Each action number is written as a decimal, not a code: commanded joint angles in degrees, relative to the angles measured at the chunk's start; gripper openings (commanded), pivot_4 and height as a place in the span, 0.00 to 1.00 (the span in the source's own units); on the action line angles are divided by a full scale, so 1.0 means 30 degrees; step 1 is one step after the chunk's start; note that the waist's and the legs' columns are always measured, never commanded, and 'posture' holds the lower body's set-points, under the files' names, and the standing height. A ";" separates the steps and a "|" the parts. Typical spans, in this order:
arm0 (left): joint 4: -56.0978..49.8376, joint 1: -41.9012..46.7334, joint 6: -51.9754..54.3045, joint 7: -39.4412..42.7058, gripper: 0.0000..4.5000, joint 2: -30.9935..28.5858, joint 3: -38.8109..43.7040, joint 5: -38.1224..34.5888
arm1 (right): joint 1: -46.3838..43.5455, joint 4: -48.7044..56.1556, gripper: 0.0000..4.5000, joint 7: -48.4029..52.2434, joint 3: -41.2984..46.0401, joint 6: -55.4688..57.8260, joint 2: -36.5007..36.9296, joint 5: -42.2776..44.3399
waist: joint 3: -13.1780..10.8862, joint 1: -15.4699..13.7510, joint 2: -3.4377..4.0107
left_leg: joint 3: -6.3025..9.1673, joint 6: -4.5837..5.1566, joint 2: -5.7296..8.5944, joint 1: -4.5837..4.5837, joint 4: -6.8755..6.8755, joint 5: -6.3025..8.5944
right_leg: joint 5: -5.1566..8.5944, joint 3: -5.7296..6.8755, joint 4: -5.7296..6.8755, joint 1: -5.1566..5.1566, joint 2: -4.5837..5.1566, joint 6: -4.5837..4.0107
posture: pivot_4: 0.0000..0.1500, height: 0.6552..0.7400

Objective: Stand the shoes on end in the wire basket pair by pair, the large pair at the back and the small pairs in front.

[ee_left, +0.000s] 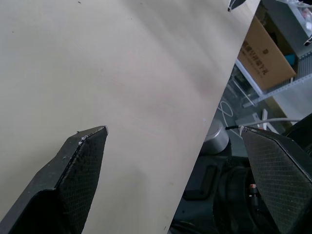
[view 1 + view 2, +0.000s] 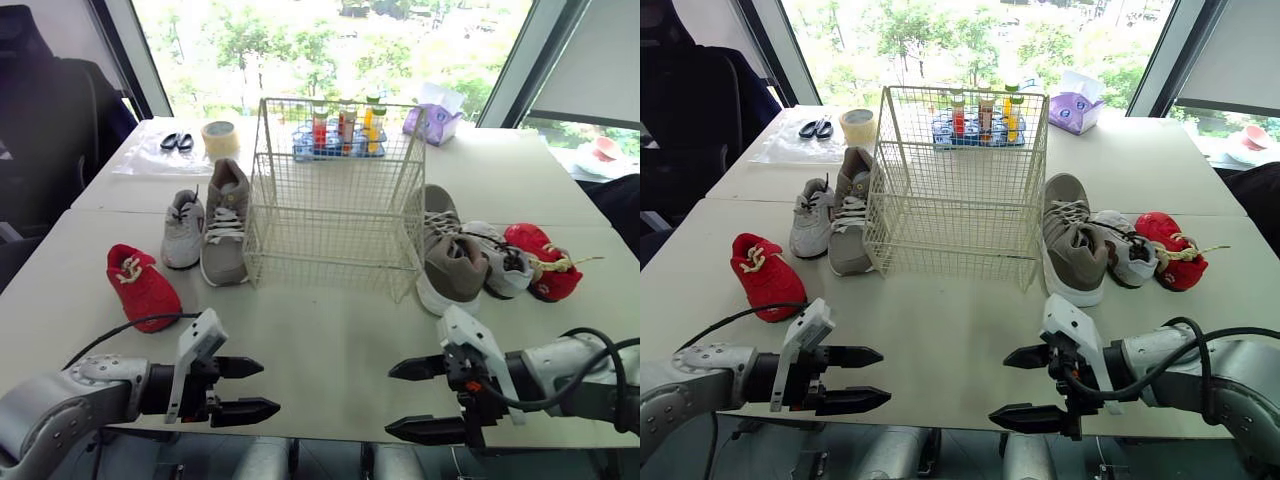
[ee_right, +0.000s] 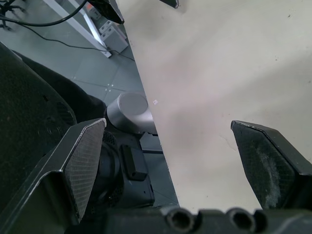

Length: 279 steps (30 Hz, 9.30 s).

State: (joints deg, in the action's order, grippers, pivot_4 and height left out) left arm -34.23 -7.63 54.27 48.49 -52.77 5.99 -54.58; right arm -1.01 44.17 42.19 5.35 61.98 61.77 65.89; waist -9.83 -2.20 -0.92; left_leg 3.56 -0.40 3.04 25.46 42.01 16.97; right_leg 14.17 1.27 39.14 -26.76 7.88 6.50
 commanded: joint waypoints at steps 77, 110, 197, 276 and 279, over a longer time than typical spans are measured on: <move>0.1954 1.1530 -0.3061 0.3184 1.00 -0.0181 0.1015 0.0984 | -2.0835 -0.9629 0.01 1.1296 -1.3121 -0.0872 -0.2484 -1.9614 | -0.0306 0.0929 0.0072 | -0.0034 -0.0152 -0.0134 0.0295 0.0046 -0.0045 | -0.0198 0.0259 0.0111 -0.0324 -0.0049 0.0133 | 1.00 0.01; 0.3380 1.2664 -0.1895 0.3274 1.00 0.1340 0.1003 -0.0305 | -2.1147 -0.6166 0.91 0.9276 -0.6605 0.3076 -0.3404 -1.5633 | -0.0309 0.1021 0.0078 | -0.0044 -0.0147 -0.0135 0.0088 0.0050 -0.0045 | -0.0198 0.0236 0.0140 -0.0152 -0.0054 0.0132 | 1.00 0.01; 2.0953 2.6225 0.0502 0.3515 1.00 0.1347 0.0669 0.0327 | -1.9199 -0.9793 0.10 -0.1311 0.3540 -1.0562 -0.3513 -1.4251 | -0.0386 0.1190 0.0161 | -0.0042 -0.0027 0.0021 -0.0011 -0.0014 -0.0003 | -0.0026 0.0170 0.0338 -0.0153 -0.0068 0.0135 | 1.00 0.01; 1.3353 2.1880 0.0732 -0.7396 0.16 1.5130 0.6488 -0.8100 | -1.9350 -0.9868 0.98 -0.7524 0.4014 -0.8354 -1.5817 0.0099 | -0.0416 0.1042 -0.0016 | 0.0016 -0.0100 0.0070 0.0524 0.0634 -0.0040 | -0.0089 0.0062 0.0911 -0.0637 0.0019 0.0187 | 1.00 0.01; 1.3042 2.1241 -0.0006 -0.6952 0.16 1.4928 0.5166 -0.6477 | -1.9532 -0.9766 0.98 -0.7899 0.4190 -0.8208 -1.5908 0.1089 | -0.0416 0.1047 -0.0016 | 0.0017 -0.0098 0.0071 0.0573 0.0671 -0.0039 | -0.0089 0.0066 0.0923 -0.0669 0.0017 0.0186 | 1.00 0.01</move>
State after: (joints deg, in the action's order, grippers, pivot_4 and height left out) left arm 7.63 55.64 54.44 26.49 -7.34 25.80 -77.24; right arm -57.37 12.28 18.45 18.04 37.55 14.03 65.90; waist -11.08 0.94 -0.97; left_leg 3.61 -0.70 3.26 27.26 44.06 16.85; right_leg 13.90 1.46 41.96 -28.84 7.94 7.05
